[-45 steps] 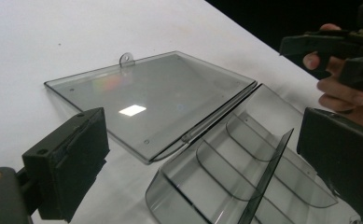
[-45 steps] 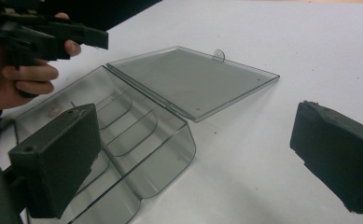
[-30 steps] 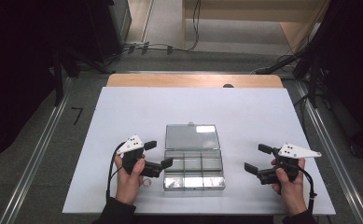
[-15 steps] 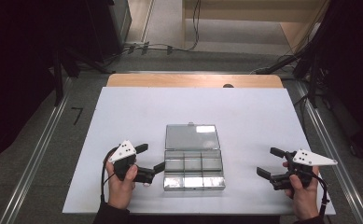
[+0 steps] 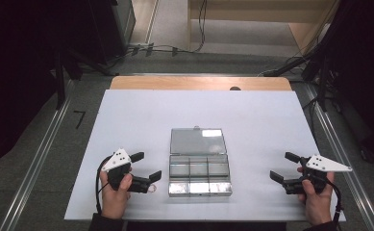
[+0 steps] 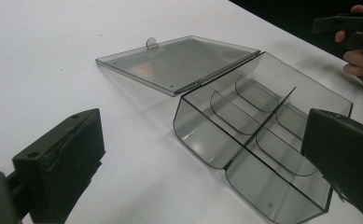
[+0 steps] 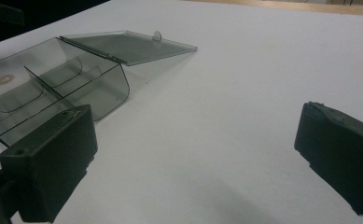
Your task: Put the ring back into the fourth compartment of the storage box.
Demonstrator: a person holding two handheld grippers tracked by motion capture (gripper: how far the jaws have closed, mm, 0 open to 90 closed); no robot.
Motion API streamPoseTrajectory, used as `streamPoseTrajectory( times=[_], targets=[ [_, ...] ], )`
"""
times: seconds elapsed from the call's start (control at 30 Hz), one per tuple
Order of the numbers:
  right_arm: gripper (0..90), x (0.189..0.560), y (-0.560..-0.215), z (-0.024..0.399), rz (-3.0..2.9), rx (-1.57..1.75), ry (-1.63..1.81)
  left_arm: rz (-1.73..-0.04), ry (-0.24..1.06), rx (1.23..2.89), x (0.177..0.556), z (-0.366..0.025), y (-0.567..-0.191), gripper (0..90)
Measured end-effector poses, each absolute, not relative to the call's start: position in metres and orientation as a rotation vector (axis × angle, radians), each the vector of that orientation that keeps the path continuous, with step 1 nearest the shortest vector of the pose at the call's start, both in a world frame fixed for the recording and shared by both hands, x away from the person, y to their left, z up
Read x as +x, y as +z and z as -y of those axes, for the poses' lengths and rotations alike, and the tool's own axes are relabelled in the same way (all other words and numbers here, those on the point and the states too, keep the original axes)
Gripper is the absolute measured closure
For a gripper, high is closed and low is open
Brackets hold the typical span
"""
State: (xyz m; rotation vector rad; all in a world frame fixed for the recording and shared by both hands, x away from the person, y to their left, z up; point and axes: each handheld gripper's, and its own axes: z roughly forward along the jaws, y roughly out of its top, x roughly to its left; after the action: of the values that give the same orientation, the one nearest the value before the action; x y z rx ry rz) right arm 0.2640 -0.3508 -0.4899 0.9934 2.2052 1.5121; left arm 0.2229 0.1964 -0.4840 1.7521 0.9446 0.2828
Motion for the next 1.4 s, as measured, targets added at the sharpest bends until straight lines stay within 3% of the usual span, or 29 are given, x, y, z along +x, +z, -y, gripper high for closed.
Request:
streamPoseTrajectory(
  times=[0.2, 0.47, 0.8, 1.17, 1.4],
  targets=[
    [0.0, 0.265, -0.493, 0.354, -2.204, 0.991, 1.511, -0.982, 0.284, 1.774, 0.218, -0.201, -0.488, 2.7],
    [0.0, 0.268, -0.499, 0.357, -2.189, 1.003, 1.517, -1.039, 0.321, 1.832, 0.212, -0.205, -0.493, 12.8],
    [0.0, 0.27, -0.502, 0.353, -2.207, 0.999, 1.5, -1.056, 0.3, 1.906, 0.204, -0.206, -0.503, 44.2],
    [0.0, 0.269, -0.503, 0.352, -2.208, 0.998, 1.488, -1.048, 0.284, 1.97, 0.196, -0.203, -0.508, 67.8],
    [0.0, 0.27, -0.503, 0.351, -2.211, 0.999, 1.484, -1.028, 0.31, 2.036, 0.195, -0.196, -0.511, 75.4]
  ],
)
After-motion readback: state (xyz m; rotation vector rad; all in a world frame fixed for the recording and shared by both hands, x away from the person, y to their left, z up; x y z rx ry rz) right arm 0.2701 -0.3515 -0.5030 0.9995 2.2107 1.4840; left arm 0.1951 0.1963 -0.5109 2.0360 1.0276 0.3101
